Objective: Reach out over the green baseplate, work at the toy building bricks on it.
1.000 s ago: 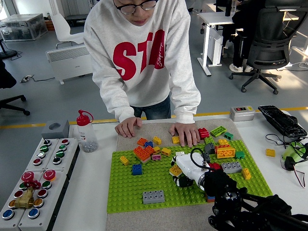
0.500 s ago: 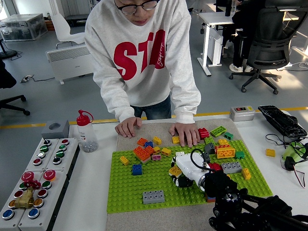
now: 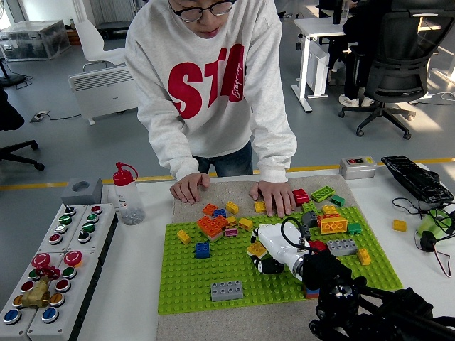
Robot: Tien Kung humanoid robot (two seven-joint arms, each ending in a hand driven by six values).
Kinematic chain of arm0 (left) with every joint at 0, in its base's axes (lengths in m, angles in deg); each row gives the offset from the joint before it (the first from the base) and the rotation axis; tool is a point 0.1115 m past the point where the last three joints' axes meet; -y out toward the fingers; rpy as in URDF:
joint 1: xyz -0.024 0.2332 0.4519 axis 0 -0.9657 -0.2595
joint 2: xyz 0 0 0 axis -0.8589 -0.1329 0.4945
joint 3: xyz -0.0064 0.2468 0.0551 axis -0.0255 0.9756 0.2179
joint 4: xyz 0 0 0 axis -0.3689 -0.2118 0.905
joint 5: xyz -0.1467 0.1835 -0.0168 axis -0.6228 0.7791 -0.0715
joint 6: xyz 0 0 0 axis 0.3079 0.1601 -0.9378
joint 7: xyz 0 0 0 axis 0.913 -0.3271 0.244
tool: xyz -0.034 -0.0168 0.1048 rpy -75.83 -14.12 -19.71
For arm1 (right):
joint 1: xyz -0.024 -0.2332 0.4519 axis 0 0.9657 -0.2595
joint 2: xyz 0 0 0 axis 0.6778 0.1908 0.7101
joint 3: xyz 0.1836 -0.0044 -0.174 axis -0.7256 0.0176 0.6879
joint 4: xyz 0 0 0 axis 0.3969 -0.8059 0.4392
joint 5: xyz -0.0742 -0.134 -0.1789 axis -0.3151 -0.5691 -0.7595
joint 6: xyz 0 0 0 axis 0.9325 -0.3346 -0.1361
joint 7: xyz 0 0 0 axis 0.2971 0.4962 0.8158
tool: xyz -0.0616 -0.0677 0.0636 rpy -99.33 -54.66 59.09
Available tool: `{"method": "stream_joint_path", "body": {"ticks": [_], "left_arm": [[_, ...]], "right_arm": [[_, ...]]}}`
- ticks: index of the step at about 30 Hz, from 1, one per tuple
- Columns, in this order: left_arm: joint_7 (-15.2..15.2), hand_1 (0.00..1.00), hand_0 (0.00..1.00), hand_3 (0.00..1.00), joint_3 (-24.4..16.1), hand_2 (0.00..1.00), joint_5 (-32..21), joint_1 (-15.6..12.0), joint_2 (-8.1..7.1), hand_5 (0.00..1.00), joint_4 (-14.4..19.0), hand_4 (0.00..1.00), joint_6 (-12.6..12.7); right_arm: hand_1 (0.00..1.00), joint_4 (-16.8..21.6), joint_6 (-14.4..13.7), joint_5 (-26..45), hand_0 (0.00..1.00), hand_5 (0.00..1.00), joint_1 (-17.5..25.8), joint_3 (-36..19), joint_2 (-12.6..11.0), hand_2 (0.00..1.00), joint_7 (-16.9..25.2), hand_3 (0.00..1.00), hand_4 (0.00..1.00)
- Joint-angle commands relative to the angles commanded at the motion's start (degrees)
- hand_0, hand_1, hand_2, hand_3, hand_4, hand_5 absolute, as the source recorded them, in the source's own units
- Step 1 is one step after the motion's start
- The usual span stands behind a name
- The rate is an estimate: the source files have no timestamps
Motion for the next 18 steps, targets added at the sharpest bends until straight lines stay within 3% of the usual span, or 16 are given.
{"method": "stream_joint_path", "body": {"ticks": [8,18], "left_arm": [[-0.1,0.69,0.679,0.62,0.0,0.662,-0.3,0.2,-0.11,0.998,0.0,0.361,0.1],[-0.1,0.69,0.68,0.62,-0.2,0.663,-0.3,0.3,-0.21,0.998,0.0,0.36,0.2]], "right_arm": [[0.504,6.7,-0.2,-2.7,0.551,0.214,0.3,-3.7,-3.7,0.527,-0.3,0.608,0.509],[0.508,19.0,0.2,-4.5,0.558,0.206,2.9,-8.9,-11.4,0.531,-0.4,0.606,0.501]]}}
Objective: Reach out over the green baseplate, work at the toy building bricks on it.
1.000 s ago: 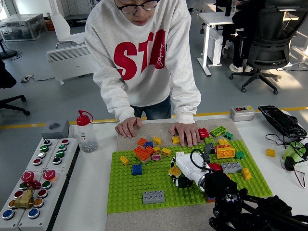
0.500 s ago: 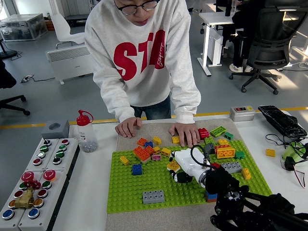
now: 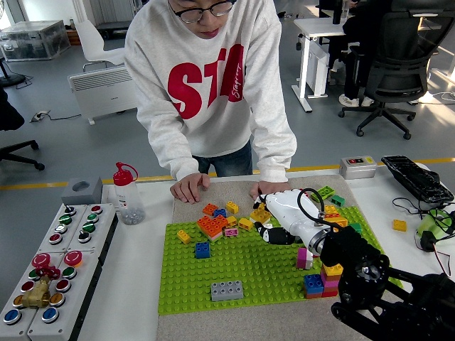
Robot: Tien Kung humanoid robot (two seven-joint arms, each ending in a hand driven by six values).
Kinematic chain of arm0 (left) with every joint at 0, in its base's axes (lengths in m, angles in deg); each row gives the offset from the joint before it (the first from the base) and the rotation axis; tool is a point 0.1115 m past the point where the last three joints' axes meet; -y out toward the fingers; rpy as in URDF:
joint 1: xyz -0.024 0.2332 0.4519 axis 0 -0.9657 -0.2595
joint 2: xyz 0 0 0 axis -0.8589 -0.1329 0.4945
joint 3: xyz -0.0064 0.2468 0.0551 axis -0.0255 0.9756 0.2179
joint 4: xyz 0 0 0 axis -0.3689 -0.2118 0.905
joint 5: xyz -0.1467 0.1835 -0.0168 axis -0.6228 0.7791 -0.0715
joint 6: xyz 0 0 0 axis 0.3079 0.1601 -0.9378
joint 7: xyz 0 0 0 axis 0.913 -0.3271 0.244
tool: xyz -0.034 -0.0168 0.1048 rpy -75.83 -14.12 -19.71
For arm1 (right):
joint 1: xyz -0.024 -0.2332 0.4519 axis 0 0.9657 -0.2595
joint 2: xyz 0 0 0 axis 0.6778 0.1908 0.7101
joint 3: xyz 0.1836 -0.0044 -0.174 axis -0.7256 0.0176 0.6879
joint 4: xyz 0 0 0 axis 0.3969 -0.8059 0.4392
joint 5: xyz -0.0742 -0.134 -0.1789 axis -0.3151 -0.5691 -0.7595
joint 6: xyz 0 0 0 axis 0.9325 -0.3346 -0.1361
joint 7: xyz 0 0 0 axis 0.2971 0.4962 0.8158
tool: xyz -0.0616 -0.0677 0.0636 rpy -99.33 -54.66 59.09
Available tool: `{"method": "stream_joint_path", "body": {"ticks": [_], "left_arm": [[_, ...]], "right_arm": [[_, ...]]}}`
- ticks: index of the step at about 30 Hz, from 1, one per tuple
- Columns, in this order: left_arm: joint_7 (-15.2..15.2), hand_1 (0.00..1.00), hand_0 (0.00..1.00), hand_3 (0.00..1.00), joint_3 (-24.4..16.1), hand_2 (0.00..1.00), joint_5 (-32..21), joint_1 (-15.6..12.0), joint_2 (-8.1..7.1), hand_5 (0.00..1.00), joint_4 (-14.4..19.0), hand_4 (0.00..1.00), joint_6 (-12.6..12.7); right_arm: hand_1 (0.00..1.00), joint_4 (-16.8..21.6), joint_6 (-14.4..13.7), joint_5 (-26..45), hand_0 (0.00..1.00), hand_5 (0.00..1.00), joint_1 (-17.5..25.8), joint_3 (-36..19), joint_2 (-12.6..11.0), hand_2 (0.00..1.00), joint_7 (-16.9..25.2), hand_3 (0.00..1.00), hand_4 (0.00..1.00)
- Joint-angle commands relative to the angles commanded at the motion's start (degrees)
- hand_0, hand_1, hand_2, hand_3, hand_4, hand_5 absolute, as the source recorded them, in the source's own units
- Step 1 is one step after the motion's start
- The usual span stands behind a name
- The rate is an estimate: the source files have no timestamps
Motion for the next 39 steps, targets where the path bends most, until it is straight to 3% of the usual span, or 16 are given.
{"method": "stream_joint_path", "body": {"ticks": [4,9,18,24,39], "left_arm": [[0.0,0.69,0.68,0.62,-0.1,0.663,0.0,0.1,-0.02,0.998,0.0,0.36,0.0],[-0.1,0.69,0.68,0.621,-0.2,0.663,-0.1,0.1,-0.06,0.998,0.0,0.361,0.1],[0.0,0.69,0.68,0.62,-0.5,0.663,0.1,0.1,-0.03,0.998,0.0,0.36,0.2],[-0.1,0.69,0.68,0.62,-0.5,0.663,0.1,0.1,0.07,0.998,0.0,0.36,0.2],[-0.2,0.69,0.68,0.621,-0.4,0.668,0.1,-0.3,0.37,0.998,0.0,0.361,0.1]], "right_arm": [[0.508,5.1,0.4,0.8,0.558,0.206,1.9,-1.7,-3.8,0.531,1.2,0.606,0.501],[0.527,13.1,0.7,1.6,0.568,0.199,5.5,-4.4,-10.4,0.537,3.8,0.605,0.5],[0.544,22.8,0.7,1.7,0.574,0.197,11.4,-8.0,-19.1,0.543,6.5,0.606,0.5],[0.544,24.8,1.1,1.4,0.574,0.197,14.9,-9.3,-22.3,0.543,6.5,0.606,0.5],[0.55,27.5,1.2,0.5,0.579,0.202,20.8,-9.5,-26.7,0.549,6.6,0.606,0.5]]}}
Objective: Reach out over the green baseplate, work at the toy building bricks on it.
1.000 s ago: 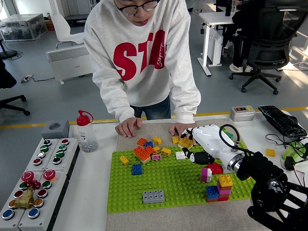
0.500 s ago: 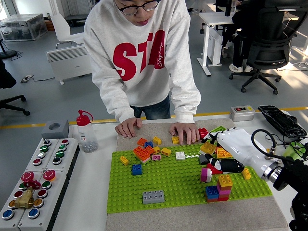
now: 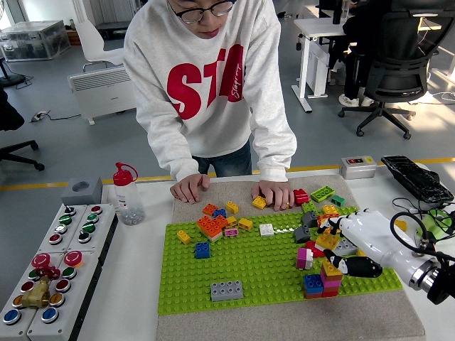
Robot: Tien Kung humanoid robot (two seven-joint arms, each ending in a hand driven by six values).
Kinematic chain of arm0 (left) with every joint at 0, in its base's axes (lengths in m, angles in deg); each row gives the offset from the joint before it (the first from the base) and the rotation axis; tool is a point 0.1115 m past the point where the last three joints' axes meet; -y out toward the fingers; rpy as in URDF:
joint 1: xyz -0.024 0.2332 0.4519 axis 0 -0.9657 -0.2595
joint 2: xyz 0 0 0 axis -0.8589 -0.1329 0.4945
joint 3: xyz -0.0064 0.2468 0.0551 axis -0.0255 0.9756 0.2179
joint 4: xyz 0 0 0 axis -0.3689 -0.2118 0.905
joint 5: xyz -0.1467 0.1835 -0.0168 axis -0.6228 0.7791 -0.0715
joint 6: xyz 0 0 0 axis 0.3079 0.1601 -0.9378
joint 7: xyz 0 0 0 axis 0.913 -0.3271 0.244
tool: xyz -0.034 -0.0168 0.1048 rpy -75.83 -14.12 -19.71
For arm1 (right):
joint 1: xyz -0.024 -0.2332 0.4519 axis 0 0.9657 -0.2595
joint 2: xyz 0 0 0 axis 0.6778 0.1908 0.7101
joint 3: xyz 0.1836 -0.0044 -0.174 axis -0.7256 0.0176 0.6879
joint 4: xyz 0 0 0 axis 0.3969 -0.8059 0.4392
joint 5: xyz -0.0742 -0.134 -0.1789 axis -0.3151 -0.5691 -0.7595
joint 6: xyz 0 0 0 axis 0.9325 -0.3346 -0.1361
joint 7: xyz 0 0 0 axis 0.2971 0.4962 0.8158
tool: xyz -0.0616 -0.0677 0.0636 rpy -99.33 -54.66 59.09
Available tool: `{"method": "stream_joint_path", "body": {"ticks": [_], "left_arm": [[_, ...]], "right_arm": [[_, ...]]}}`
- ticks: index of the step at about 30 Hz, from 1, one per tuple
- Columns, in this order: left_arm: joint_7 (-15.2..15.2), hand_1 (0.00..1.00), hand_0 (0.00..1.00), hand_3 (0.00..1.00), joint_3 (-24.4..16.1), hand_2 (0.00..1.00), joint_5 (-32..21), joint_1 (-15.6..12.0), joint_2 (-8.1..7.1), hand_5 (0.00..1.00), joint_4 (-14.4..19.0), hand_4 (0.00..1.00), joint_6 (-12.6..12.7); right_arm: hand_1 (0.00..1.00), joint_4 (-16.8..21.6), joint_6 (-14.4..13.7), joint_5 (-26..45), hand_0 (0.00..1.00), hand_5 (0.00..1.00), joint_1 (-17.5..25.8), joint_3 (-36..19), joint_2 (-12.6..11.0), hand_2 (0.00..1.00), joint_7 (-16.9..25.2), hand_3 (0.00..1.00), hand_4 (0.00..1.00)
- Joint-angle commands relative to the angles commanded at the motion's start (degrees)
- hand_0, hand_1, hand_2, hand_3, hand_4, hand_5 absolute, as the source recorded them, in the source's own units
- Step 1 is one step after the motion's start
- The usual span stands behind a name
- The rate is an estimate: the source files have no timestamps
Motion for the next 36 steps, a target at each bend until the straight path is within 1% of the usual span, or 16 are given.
{"method": "stream_joint_path", "body": {"ticks": [6,10,33,36], "left_arm": [[0.1,0.69,0.68,0.621,-0.1,0.669,0.3,-0.2,0.06,0.998,0.0,0.361,-0.1],[0.1,0.69,0.68,0.621,0.0,0.67,0.3,-0.3,0.1,0.998,0.0,0.362,-0.1],[-0.1,0.692,0.68,0.62,0.3,0.675,0.0,0.2,0.11,0.998,0.0,0.362,-0.1],[-0.1,0.692,0.68,0.62,0.3,0.675,0.0,0.2,0.13,0.998,0.0,0.362,-0.1]], "right_arm": [[0.552,0.4,0.1,-0.1,0.579,0.202,1.4,-0.1,-0.9,0.55,0.0,0.607,0.5],[0.552,0.1,0.3,-0.1,0.569,0.206,1.8,0.0,-1.0,0.552,-0.1,0.607,0.499],[0.554,-0.8,1.0,-0.3,0.56,0.208,2.1,0.3,0.1,0.554,-1.0,0.608,0.497],[0.568,-1.0,1.3,-0.6,0.567,0.211,2.0,0.3,0.3,0.565,-1.1,0.61,0.498]]}}
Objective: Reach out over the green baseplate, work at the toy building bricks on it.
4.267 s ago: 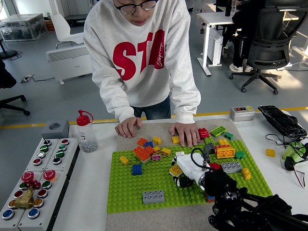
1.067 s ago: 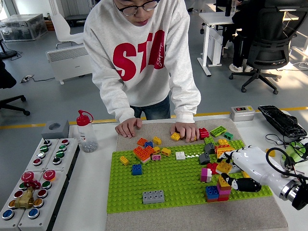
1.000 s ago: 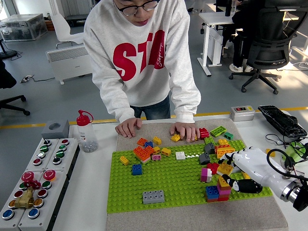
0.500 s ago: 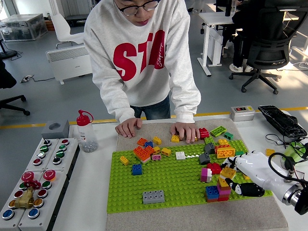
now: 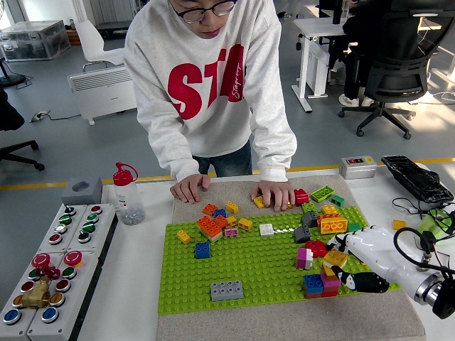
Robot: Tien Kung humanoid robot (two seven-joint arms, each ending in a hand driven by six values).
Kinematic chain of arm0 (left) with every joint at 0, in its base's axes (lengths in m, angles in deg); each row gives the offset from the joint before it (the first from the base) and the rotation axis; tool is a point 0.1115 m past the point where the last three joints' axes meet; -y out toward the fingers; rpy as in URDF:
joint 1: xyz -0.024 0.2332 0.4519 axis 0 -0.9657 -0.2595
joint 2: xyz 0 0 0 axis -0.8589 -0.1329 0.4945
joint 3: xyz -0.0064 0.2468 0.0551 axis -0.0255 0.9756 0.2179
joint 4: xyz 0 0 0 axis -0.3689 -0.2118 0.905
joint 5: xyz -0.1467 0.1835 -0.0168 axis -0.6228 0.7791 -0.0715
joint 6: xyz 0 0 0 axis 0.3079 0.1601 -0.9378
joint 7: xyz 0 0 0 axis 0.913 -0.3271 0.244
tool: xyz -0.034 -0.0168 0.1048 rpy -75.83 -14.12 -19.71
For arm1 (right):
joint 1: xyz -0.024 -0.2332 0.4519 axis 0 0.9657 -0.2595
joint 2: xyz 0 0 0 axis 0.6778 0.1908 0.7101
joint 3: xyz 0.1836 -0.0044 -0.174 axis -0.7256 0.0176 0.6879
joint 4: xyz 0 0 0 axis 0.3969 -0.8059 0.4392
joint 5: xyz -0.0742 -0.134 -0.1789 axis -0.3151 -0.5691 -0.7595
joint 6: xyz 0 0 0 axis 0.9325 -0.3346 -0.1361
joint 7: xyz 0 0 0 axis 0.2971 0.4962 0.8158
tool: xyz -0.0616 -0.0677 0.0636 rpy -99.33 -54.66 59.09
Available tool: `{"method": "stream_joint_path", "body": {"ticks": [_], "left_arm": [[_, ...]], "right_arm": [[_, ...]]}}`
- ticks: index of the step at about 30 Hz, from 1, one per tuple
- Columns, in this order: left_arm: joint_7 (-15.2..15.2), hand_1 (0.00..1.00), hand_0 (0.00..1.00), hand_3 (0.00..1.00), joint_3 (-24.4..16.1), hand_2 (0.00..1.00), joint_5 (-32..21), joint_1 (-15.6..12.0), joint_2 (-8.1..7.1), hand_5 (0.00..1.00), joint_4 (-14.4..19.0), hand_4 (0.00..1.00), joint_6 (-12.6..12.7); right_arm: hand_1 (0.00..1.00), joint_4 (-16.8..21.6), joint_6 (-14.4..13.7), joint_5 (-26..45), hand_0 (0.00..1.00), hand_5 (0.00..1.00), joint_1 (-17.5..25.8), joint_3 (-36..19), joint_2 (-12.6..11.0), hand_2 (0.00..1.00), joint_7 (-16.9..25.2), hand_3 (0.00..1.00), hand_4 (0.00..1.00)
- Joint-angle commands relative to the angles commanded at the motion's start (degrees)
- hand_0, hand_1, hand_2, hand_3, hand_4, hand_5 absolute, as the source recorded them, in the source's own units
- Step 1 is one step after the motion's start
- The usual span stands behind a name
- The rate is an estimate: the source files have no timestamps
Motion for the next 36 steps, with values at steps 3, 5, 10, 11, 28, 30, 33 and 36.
{"method": "stream_joint_path", "body": {"ticks": [3,5,10,11,28,30,33,36], "left_arm": [[0.0,0.692,0.68,0.62,0.0,0.675,0.0,0.1,0.01,0.998,0.0,0.362,0.0],[0.0,0.693,0.68,0.62,0.0,0.675,0.0,0.1,0.01,0.998,0.0,0.361,0.0],[0.0,0.693,0.68,0.62,0.0,0.675,0.1,0.2,0.02,0.998,0.0,0.362,0.1],[0.0,0.693,0.68,0.62,0.0,0.675,0.1,0.2,0.01,0.998,0.0,0.362,0.1],[0.0,0.693,0.681,0.62,-0.1,0.676,0.1,0.2,0.03,0.998,0.0,0.362,0.1],[0.0,0.693,0.681,0.62,-0.1,0.676,0.1,0.3,0.03,0.998,0.0,0.362,0.1],[0.0,0.693,0.681,0.62,-0.1,0.676,0.2,0.3,0.02,0.998,0.0,0.362,0.1],[0.0,0.693,0.68,0.62,-0.1,0.676,0.2,0.3,0.02,0.998,0.0,0.361,0.1]], "right_arm": [[0.568,-0.1,0.2,-0.3,0.567,0.211,-0.1,0.0,0.0,0.565,-0.1,0.61,0.498],[0.615,-0.1,0.4,-0.5,0.574,0.21,-0.1,0.1,0.0,0.598,-0.2,0.631,0.511],[0.64,-0.1,0.8,-0.9,0.587,0.214,-0.2,0.1,0.1,0.62,-0.5,0.65,0.52],[0.64,-0.1,0.9,-0.9,0.587,0.214,-0.2,0.1,0.1,0.62,-0.5,0.65,0.52],[0.67,-0.1,1.6,-0.9,0.595,0.237,-0.5,0.7,0.2,0.658,-1.1,0.693,0.559],[0.67,-0.2,1.8,-0.9,0.595,0.237,-0.5,0.7,0.2,0.658,-1.3,0.693,0.559],[0.67,-0.1,2.0,-0.9,0.595,0.237,-0.6,0.7,0.2,0.658,-1.4,0.693,0.559],[0.676,0.0,2.0,-0.9,0.605,0.247,-0.6,0.6,0.2,0.676,-1.4,0.702,0.574]]}}
